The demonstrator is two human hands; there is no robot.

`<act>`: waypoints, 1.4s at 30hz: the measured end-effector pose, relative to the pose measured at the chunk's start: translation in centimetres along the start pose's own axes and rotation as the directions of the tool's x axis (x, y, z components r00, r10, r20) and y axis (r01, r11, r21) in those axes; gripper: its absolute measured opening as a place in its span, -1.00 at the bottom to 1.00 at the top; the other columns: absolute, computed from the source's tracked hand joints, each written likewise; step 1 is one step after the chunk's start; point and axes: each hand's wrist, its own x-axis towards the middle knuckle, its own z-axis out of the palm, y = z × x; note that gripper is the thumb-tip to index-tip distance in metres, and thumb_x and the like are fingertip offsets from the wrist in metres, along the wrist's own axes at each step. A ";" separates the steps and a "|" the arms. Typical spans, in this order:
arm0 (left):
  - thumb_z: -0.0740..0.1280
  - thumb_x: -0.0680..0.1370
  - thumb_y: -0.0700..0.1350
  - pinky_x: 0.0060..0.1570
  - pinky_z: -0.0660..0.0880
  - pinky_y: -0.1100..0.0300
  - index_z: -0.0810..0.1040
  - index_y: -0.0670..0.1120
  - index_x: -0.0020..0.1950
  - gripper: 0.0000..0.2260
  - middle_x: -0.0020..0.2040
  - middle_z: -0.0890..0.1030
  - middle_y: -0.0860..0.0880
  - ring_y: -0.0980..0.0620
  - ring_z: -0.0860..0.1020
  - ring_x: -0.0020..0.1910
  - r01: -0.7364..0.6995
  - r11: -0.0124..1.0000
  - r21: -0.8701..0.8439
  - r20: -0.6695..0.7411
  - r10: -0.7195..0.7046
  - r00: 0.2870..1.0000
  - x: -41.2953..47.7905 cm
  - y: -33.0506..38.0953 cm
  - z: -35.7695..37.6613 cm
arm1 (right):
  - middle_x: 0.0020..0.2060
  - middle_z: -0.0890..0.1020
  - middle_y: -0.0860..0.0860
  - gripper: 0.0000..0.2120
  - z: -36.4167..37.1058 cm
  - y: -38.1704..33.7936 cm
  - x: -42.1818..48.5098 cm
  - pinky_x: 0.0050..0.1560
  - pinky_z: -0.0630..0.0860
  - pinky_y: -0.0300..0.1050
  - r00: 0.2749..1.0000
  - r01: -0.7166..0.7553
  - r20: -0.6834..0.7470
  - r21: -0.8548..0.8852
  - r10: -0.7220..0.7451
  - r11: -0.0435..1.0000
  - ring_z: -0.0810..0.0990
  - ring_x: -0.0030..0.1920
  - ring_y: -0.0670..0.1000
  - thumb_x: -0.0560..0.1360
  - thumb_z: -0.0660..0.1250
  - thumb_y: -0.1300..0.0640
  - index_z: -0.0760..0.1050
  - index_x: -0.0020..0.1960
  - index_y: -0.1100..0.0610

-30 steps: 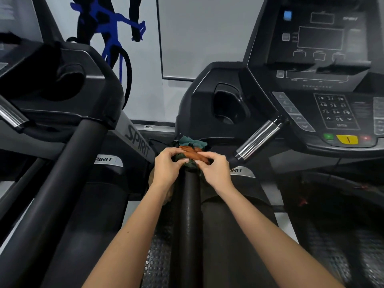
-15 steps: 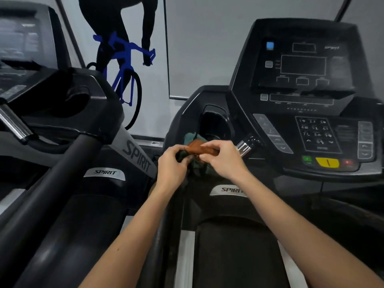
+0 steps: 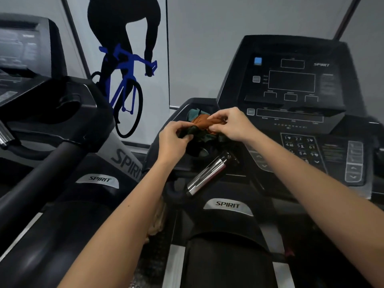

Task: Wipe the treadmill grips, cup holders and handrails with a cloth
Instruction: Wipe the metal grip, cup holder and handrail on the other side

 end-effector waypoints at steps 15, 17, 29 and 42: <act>0.21 0.50 -0.34 0.17 0.35 0.31 0.60 -0.07 0.14 -0.68 0.20 0.54 0.00 0.08 0.47 0.16 0.096 0.937 0.335 0.157 -0.156 0.975 3.1 -8.2 -1.4 | 0.18 0.52 0.06 -0.63 4.8 2.6 3.7 0.17 0.42 -0.13 0.789 0.320 0.614 -0.402 -0.006 0.858 0.47 0.19 0.03 0.41 0.41 -0.08 0.58 0.10 0.14; 0.21 0.53 -0.29 0.32 0.27 0.16 0.53 -0.08 0.25 -0.68 0.33 0.45 -0.02 0.00 0.37 0.33 0.068 0.910 0.410 0.166 -0.147 0.975 4.0 -9.7 -1.1 | 0.11 0.56 0.04 -0.55 6.0 2.1 3.9 0.01 0.41 -0.18 0.696 0.353 0.718 -0.353 0.009 0.866 0.53 0.07 0.02 0.44 0.38 -0.07 0.45 0.24 0.11; 0.18 0.55 -0.27 0.40 0.25 0.03 0.42 -0.20 0.35 -0.64 0.38 0.40 -0.07 -0.03 0.33 0.38 -0.029 0.900 0.435 0.162 -0.047 0.986 6.3 -12.3 0.5 | 0.38 0.34 0.22 -0.36 14.2 5.2 8.5 0.37 0.24 -0.10 0.840 -0.405 0.422 0.070 0.340 0.912 0.33 0.37 0.12 0.58 0.13 -0.07 0.06 0.43 0.37; 0.19 0.52 -0.27 0.40 0.22 0.11 0.41 -0.14 0.36 -0.61 0.37 0.40 -0.02 0.01 0.32 0.37 -0.031 0.931 0.364 0.185 -0.040 0.982 6.2 -12.2 0.0 | 0.19 0.48 0.02 -0.45 11.5 5.6 6.0 0.17 0.39 -0.21 0.827 -0.230 0.526 -0.002 0.196 0.973 0.49 0.14 -0.05 0.45 0.40 0.05 0.27 0.34 0.17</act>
